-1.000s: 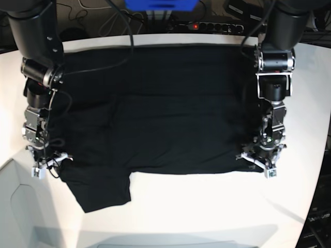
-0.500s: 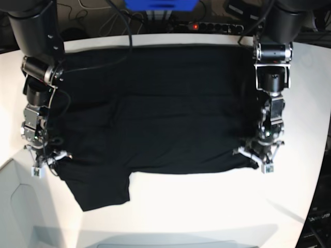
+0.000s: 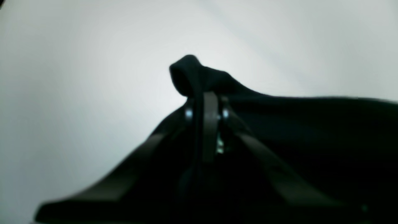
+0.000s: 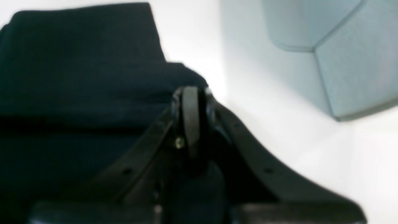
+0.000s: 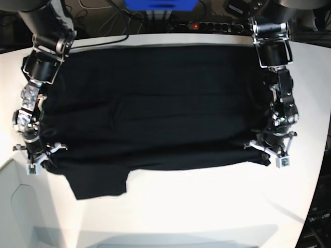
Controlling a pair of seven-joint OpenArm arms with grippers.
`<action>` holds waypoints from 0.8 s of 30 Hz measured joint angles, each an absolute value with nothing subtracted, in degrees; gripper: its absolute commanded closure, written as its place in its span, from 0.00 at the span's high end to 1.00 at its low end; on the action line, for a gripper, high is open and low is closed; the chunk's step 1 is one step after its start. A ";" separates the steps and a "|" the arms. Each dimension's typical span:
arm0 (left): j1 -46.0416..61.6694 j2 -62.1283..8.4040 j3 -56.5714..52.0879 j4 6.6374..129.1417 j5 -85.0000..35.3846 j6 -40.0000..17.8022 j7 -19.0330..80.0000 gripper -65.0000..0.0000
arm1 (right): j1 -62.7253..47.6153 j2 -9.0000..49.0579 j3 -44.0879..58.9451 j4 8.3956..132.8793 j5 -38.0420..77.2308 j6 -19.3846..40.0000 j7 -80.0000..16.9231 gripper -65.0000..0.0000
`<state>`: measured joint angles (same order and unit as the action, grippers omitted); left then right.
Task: Fold the T-shirt properly
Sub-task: 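Fold the hem up over the shirt toward the collar edge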
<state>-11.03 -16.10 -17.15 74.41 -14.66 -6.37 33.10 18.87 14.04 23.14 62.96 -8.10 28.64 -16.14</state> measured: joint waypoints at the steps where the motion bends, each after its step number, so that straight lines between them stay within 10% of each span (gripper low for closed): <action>1: -10.22 -16.05 -17.96 76.38 -14.63 -6.17 33.52 0.00 | 17.87 13.91 23.07 65.14 -8.19 29.91 -16.91 0.00; 24: 12.38 -10.33 -29.85 95.35 -14.79 -6.68 38.39 0.00 | -6.90 10.41 27.97 89.95 -7.68 35.35 -17.63 0.00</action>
<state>12.38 -10.33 -29.85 95.35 -14.79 -6.68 38.39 -6.90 10.41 27.97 89.95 -7.68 35.35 -17.63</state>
